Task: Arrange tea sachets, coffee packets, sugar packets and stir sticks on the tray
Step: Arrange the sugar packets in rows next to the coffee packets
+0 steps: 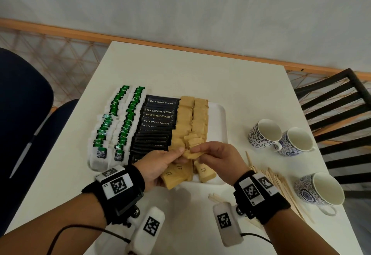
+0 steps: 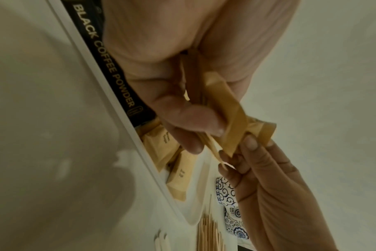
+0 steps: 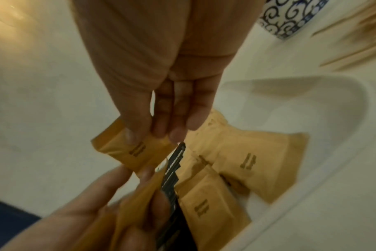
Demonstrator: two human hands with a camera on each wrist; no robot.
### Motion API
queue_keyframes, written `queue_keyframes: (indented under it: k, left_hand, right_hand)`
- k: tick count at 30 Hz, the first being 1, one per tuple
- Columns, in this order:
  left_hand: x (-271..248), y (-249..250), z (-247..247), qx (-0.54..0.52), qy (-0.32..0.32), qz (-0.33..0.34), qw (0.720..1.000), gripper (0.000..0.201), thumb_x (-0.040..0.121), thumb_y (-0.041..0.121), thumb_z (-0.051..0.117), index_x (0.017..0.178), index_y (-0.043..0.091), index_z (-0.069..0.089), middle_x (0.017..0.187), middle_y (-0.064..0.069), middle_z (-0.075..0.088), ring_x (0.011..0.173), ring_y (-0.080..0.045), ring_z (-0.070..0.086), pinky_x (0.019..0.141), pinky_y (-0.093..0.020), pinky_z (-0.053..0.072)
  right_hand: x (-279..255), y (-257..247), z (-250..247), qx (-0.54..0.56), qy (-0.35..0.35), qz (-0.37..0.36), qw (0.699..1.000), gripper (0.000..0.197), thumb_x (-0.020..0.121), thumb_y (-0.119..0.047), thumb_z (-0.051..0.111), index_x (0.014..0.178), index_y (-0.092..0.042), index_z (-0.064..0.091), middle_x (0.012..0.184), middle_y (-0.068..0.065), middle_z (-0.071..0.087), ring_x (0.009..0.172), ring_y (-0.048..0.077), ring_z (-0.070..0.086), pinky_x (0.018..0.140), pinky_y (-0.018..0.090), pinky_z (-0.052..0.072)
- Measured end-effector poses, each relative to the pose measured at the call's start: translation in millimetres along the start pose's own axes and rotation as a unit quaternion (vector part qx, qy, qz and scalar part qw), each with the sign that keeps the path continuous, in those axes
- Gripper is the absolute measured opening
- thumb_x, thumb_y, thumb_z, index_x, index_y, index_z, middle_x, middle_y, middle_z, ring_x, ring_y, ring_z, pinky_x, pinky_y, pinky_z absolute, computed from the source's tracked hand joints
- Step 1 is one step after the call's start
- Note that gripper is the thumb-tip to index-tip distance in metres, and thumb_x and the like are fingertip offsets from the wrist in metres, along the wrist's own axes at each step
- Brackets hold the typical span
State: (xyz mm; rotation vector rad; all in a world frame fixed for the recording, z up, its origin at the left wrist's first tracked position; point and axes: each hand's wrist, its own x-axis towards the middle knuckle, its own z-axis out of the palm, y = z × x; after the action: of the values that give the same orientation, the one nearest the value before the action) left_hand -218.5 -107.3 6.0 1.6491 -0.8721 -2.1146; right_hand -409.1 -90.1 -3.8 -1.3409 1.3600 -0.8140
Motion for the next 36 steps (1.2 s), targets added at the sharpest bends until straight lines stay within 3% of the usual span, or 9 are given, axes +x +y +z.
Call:
queue_keyframes:
  k: [4, 7, 11, 15, 21, 26, 28, 31, 36]
  left_hand:
    - [-2, 3, -5, -0.035, 0.026, 0.012, 0.999, 0.025, 0.095, 0.03, 0.054, 0.099, 0.016, 0.074, 0.095, -0.005, 0.071, 0.076, -0.018, 0.064, 0.062, -0.028, 0.051]
    - [-2, 6, -15, -0.061, 0.052, 0.038, 0.996, 0.02, 0.094, 0.019, 0.054, 0.099, 0.017, 0.073, 0.093, -0.005, 0.071, 0.066, -0.016, 0.067, 0.053, -0.026, 0.051]
    - [-1, 9, -23, -0.07, 0.074, 0.049, 0.994, 0.024, 0.097, 0.016, 0.049, 0.098, 0.02, 0.072, 0.1, -0.003, 0.069, 0.078, -0.017, 0.062, 0.056, -0.028, 0.048]
    - [1, 10, -23, -0.069, 0.07, 0.051, 0.994, 0.025, 0.097, 0.016, 0.047, 0.101, 0.021, 0.071, 0.106, -0.004, 0.068, 0.081, -0.017, 0.061, 0.057, -0.029, 0.05]
    - [2, 11, -24, -0.065, 0.067, 0.049, 0.994, 0.026, 0.098, 0.016, 0.047, 0.107, 0.021, 0.07, 0.109, -0.005, 0.068, 0.079, -0.017, 0.062, 0.055, -0.027, 0.051]
    - [2, 11, -23, -0.063, 0.065, 0.045, 0.995, 0.026, 0.098, 0.013, 0.046, 0.101, 0.021, 0.07, 0.104, -0.005, 0.068, 0.078, -0.017, 0.063, 0.052, -0.027, 0.052]
    - [3, 11, -22, -0.049, 0.062, 0.042, 0.996, 0.028, 0.097, 0.008, 0.044, 0.102, 0.023, 0.068, 0.105, -0.005, 0.067, 0.079, -0.018, 0.062, 0.051, -0.027, 0.052]
    - [7, 11, -15, -0.025, 0.052, 0.036, 0.998, 0.035, 0.096, 0.002, 0.044, 0.116, 0.025, 0.062, 0.117, -0.007, 0.063, 0.084, -0.022, 0.061, 0.056, -0.031, 0.052]
    - [12, 14, 2, 0.006, 0.014, 0.011, 1.0, 0.051, 0.095, 0.0, 0.046, 0.139, 0.025, 0.044, 0.117, -0.005, 0.061, 0.082, -0.018, 0.06, 0.058, -0.031, 0.051]
  right_hand:
    - [3, 6, -24, -0.082, 0.09, -0.006, 0.993, 0.016, 0.075, -0.017, 0.078, 0.077, -0.031, 0.074, 0.09, -0.003, 0.065, 0.082, 0.01, 0.062, 0.076, 0.022, 0.048]
    - [-2, 14, -43, -0.159, 0.01, 0.07, 0.985, 0.01, 0.079, -0.018, 0.074, 0.081, -0.027, 0.073, 0.079, -0.007, 0.071, 0.078, 0.007, 0.064, 0.076, 0.018, 0.047]
    - [-9, 25, -44, -0.23, -0.063, 0.123, 0.963, 0.008, 0.078, -0.024, 0.074, 0.084, -0.029, 0.074, 0.083, -0.003, 0.073, 0.085, 0.013, 0.066, 0.083, 0.025, 0.05]
    - [-3, 31, -33, -0.262, -0.059, 0.129, 0.955, 0.023, 0.076, -0.023, 0.075, 0.076, -0.041, 0.061, 0.083, -0.009, 0.068, 0.085, 0.013, 0.064, 0.084, 0.028, 0.051]
    - [10, 36, -17, -0.306, -0.03, 0.096, 0.947, 0.025, 0.078, -0.028, 0.075, 0.102, -0.026, 0.067, 0.092, -0.009, 0.058, 0.082, 0.01, 0.057, 0.075, 0.018, 0.043]
    - [6, 43, -12, -0.216, -0.021, 0.105, 0.971, 0.023, 0.083, -0.026, 0.07, 0.106, -0.027, 0.066, 0.095, -0.007, 0.067, 0.088, 0.008, 0.063, 0.084, 0.024, 0.051]
    - [0, 44, -11, -0.193, -0.019, 0.102, 0.976, 0.023, 0.083, -0.022, 0.07, 0.102, -0.034, 0.064, 0.082, -0.011, 0.066, 0.074, 0.001, 0.061, 0.074, 0.02, 0.052]
    - [-3, 46, -13, -0.186, 0.003, 0.108, 0.976, 0.036, 0.079, -0.02, 0.072, 0.106, -0.037, 0.057, 0.072, -0.005, 0.056, 0.059, 0.004, 0.05, 0.057, 0.017, 0.044]
    - [-2, 50, -11, -0.194, 0.05, 0.108, 0.974, 0.06, 0.074, -0.024, 0.076, 0.124, -0.035, 0.045, 0.09, -0.005, 0.058, 0.074, 0.01, 0.059, 0.064, 0.019, 0.047]
